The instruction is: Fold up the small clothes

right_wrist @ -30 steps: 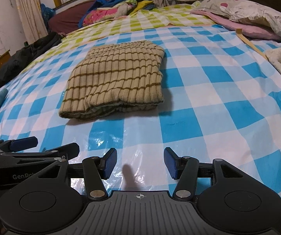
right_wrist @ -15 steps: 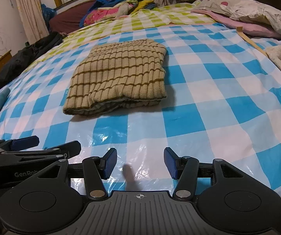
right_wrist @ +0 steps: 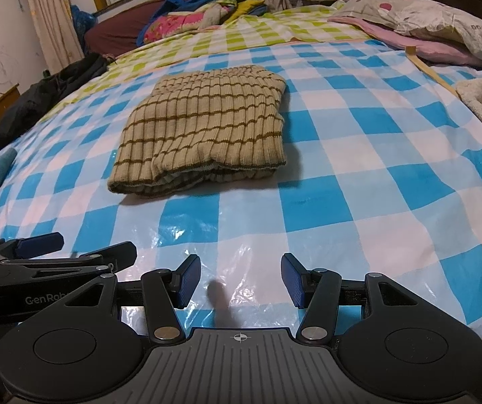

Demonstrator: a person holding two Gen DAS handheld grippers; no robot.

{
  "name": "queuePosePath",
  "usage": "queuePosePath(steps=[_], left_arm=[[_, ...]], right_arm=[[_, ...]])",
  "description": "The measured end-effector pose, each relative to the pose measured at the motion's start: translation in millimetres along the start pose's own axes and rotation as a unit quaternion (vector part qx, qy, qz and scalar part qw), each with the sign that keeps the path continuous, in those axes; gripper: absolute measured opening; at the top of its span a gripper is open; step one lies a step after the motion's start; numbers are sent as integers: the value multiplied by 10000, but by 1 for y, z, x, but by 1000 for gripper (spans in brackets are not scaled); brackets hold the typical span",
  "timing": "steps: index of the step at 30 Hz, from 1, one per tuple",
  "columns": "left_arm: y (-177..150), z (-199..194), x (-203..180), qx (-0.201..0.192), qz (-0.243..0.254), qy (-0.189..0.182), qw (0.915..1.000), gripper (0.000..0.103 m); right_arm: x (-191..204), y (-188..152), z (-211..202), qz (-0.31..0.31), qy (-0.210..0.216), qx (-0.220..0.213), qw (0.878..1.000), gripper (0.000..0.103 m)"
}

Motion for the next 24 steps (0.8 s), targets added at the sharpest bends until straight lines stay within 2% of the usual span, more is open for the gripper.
queuePosePath(steps=[24], left_arm=[[-2, -2, -1, -26, 21, 50, 10000, 101]], right_arm=[[-1, -4, 1, 21, 7, 8, 10000, 53]])
Point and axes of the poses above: each gripper's, at about its wrist camera, not at the fingertips, and z roughly the way its jaws point, x to its left, y to its top, the point moved 1 cm from there along z, roughly the way its jaws point, and after that the axes turned 6 degrees about -y, right-handed, at the moved point
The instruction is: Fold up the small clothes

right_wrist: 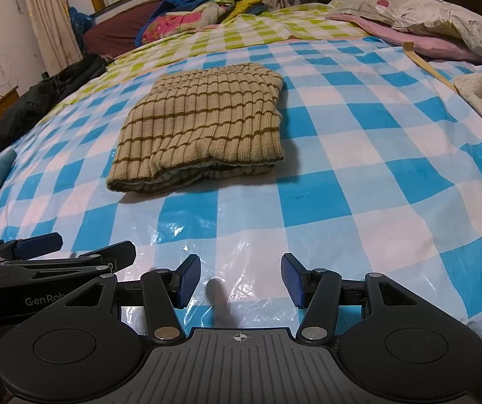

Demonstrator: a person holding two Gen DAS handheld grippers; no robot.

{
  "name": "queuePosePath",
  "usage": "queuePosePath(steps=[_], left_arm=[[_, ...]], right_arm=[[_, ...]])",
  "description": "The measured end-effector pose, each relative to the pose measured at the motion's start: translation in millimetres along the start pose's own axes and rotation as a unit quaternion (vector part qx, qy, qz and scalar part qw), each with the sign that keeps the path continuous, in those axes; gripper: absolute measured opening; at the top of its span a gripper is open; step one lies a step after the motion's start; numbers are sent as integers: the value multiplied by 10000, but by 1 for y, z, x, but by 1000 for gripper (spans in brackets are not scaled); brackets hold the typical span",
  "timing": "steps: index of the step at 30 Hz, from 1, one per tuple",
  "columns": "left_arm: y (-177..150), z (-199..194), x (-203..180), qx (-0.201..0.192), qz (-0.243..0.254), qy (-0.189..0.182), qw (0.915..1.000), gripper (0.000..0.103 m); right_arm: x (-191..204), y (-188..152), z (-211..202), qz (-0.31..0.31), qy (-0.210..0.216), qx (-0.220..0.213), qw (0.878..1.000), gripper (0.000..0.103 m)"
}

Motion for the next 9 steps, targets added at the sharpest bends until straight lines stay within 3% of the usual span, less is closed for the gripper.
queuePosePath(steps=[9], left_arm=[[0, 0, 0, 2, -18, 0, 10000, 101]], right_arm=[[0, 0, 0, -3, 4, 2, 10000, 53]])
Point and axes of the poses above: each gripper's, at about its wrist camera, not at the fingertips, and z roughly the way its jaws point, x to its left, y to its top, the point moved 1 cm from there along z, roughly the way its jaws point, and after that the axes turned 6 degrees about -y, right-handed, at the moved point
